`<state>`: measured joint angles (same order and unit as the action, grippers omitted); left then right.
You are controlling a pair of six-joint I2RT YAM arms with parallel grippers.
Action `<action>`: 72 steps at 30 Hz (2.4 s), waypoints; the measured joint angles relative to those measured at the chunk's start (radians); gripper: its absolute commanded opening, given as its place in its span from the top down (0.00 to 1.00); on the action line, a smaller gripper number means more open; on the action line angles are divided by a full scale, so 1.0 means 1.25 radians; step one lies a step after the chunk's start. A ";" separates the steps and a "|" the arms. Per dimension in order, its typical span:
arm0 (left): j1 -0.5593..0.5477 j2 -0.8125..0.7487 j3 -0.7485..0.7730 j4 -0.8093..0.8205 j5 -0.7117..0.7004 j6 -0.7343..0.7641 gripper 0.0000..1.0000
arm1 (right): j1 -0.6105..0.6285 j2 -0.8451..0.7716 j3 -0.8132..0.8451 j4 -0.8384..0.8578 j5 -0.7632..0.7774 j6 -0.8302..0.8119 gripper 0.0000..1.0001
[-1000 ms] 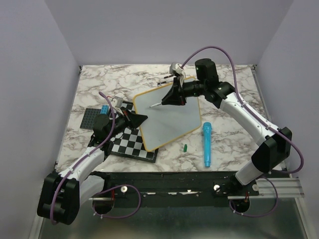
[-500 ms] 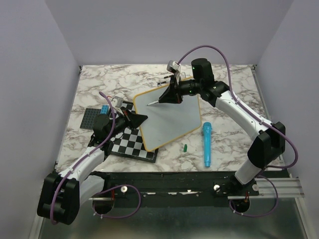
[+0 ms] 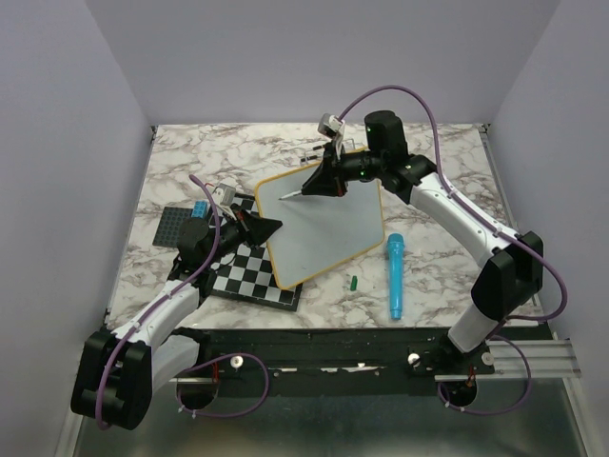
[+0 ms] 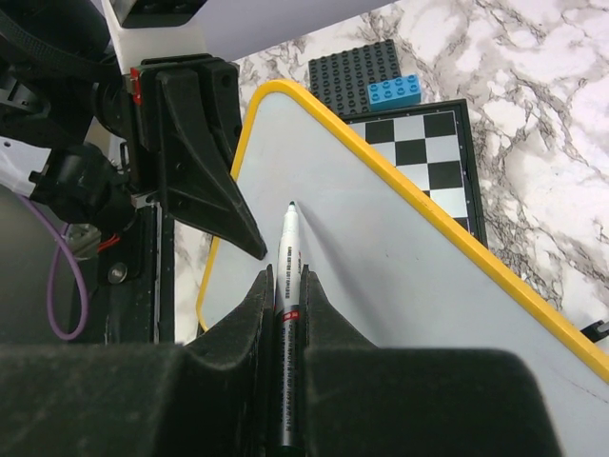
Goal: Write a sentence on the whiteboard
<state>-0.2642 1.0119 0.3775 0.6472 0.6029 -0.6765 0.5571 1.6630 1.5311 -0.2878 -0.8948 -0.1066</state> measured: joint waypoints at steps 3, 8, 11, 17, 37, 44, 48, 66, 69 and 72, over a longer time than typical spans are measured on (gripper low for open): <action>0.000 0.000 0.000 0.000 0.000 0.000 1.00 | 0.000 0.005 0.000 0.002 0.002 0.002 0.99; 0.000 0.000 0.000 -0.001 0.000 0.000 1.00 | -0.002 0.017 0.000 0.003 0.000 0.010 0.99; 0.000 0.000 0.000 -0.001 0.000 0.000 1.00 | -0.004 0.018 0.000 0.003 -0.004 0.013 0.99; 0.000 0.000 0.000 -0.001 0.001 0.000 1.00 | -0.009 0.020 0.000 0.004 -0.008 0.016 0.99; 0.000 0.000 0.000 -0.001 0.000 0.000 1.00 | -0.018 0.019 -0.056 0.004 -0.044 0.007 0.99; 0.000 0.000 0.000 -0.001 0.000 0.000 1.00 | -0.018 0.011 -0.101 -0.003 -0.056 -0.006 0.99; 0.000 0.000 0.000 -0.001 0.001 0.001 1.00 | -0.018 0.010 -0.103 -0.005 -0.063 -0.008 0.99; 0.000 0.000 0.000 0.001 0.006 0.006 1.00 | -0.018 0.010 -0.060 0.002 -0.063 0.008 0.99; 0.000 0.000 0.000 0.001 0.007 0.006 1.00 | -0.018 0.010 -0.060 0.002 -0.063 0.011 0.99; 0.000 0.000 0.000 0.001 0.008 0.006 1.00 | -0.020 0.010 -0.060 0.002 -0.061 0.016 0.99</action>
<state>-0.2642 1.0119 0.3775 0.6487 0.6125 -0.6685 0.5327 1.6756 1.4567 -0.2852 -0.9714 -0.0864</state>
